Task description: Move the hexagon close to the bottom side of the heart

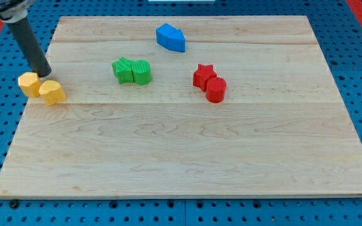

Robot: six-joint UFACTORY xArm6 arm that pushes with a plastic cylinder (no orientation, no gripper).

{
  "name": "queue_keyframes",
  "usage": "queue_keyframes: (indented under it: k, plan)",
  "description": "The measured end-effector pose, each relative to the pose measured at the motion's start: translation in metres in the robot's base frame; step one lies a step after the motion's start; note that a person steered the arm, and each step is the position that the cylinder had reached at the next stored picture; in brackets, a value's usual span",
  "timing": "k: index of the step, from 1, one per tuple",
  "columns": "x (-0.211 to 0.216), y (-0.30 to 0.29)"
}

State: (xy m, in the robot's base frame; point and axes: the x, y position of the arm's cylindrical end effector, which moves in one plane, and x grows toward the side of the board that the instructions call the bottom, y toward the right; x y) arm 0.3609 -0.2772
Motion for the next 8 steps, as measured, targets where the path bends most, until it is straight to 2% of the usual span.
queue_keyframes:
  k: [1, 4, 6, 7, 8]
  plan:
    - [-0.017, -0.025]
    - [-0.009, -0.028]
    - [0.040, -0.018]
    - [0.040, -0.015]
    - [0.066, -0.007]
